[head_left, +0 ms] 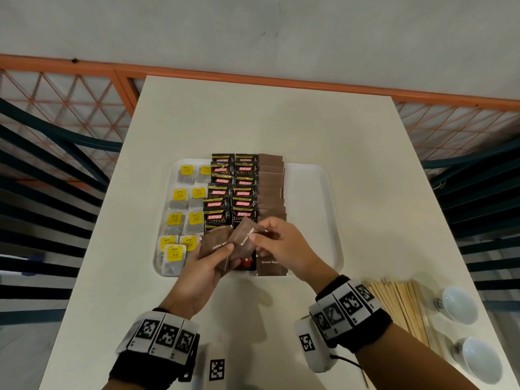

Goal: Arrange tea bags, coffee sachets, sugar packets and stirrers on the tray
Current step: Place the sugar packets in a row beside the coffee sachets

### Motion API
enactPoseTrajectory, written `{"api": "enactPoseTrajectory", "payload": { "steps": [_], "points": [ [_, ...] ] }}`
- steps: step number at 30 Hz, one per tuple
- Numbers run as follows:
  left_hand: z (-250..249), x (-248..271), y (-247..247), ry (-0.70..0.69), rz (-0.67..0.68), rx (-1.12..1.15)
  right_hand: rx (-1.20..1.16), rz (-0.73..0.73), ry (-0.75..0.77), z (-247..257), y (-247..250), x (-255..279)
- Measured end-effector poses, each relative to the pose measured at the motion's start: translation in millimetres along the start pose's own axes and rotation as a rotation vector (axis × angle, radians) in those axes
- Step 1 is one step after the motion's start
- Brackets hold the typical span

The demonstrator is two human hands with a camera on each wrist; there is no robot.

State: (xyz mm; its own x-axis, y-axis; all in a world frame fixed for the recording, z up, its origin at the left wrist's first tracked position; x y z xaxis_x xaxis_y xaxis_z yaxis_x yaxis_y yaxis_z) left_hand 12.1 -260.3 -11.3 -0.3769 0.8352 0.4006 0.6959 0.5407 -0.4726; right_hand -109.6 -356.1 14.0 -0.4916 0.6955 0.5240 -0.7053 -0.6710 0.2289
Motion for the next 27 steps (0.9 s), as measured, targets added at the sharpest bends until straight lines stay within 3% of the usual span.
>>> {"api": "enactPoseTrajectory", "payload": {
  "steps": [9,16,27],
  "points": [
    [0.2,-7.8,5.7,-0.005,-0.099,-0.001,-0.006,0.126,-0.044,-11.4,16.4,1.7],
    [-1.5,-5.9,10.7,0.021,-0.118,0.054,-0.154,-0.244,-0.151,-13.1,52.5,-27.0],
    [-8.6,-4.3,6.3,0.049,-0.107,0.261,-0.032,-0.4,-0.24,-29.9,63.0,-57.1]
  ]
}}
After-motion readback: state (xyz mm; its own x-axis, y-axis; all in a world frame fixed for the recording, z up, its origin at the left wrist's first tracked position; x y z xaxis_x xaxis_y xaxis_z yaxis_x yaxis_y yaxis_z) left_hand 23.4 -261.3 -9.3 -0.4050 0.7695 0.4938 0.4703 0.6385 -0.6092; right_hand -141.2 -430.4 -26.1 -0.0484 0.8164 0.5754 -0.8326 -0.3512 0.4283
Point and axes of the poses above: each hand's wrist, its own x-axis away from the middle knuckle, its own y-axis out of the back of the hand, z = x × y, the point moved 4 cm from there along -x, towards the middle knuckle, and after that the axes turned 9 degrees about -y, right-handed, at the moved point
